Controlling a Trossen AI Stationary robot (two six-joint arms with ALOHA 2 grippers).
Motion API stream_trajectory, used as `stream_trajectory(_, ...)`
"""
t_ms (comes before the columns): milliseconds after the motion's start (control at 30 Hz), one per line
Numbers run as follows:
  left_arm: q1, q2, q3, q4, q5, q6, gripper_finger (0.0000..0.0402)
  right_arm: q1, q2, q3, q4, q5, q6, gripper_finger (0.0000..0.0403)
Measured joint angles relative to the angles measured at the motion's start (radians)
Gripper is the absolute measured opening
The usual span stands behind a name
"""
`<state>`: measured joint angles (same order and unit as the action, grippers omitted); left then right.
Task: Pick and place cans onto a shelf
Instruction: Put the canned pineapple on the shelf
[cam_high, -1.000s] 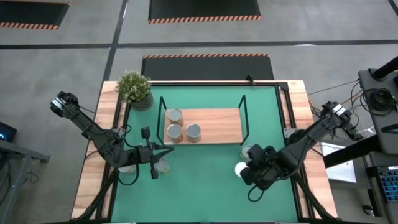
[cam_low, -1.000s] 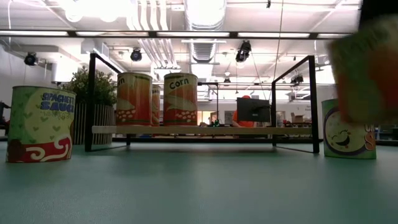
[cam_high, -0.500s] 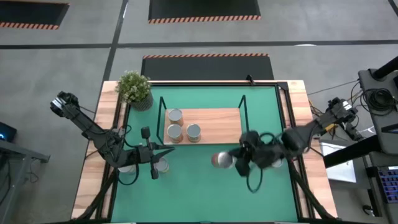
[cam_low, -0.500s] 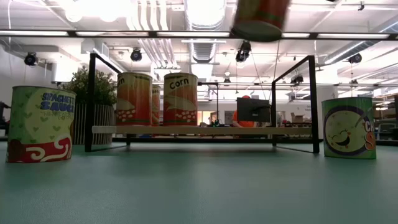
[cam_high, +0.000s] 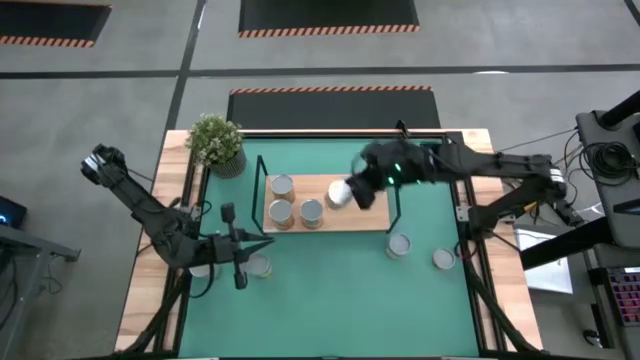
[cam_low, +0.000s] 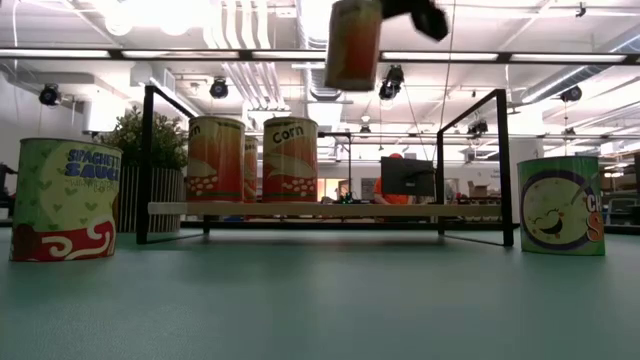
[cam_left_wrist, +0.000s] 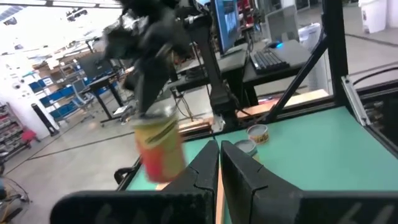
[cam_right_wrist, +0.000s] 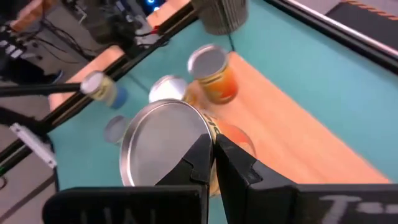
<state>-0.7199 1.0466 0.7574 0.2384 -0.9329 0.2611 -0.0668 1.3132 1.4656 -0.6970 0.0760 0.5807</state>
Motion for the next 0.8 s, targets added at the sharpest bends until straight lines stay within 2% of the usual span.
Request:
stream_trajectory(133, -0.004, -0.028, 0.000, -0.002, -0.001, -0.004, 0.0001, -0.117, 0.081, 0.036, 0.018, -0.094, -0.083, 0.0008)
stream_trajectory(400, -0.006, -0.043, 0.000, -0.017, -0.002, -0.008, 0.0001, -0.290, 0.224, 0.050, 0.177, -0.265, -0.172, 0.0008)
stream_trajectory(500, -0.006, -0.045, 0.000, -0.031, -0.002, -0.008, 0.0001, -0.337, 0.267, 0.051, 0.177, -0.293, -0.186, 0.0008)
stream_trajectory(800, -0.005, -0.045, 0.000, -0.038, -0.002, 0.007, 0.0001, -0.449, 0.389, 0.050, 0.210, -0.282, -0.249, 0.0008)
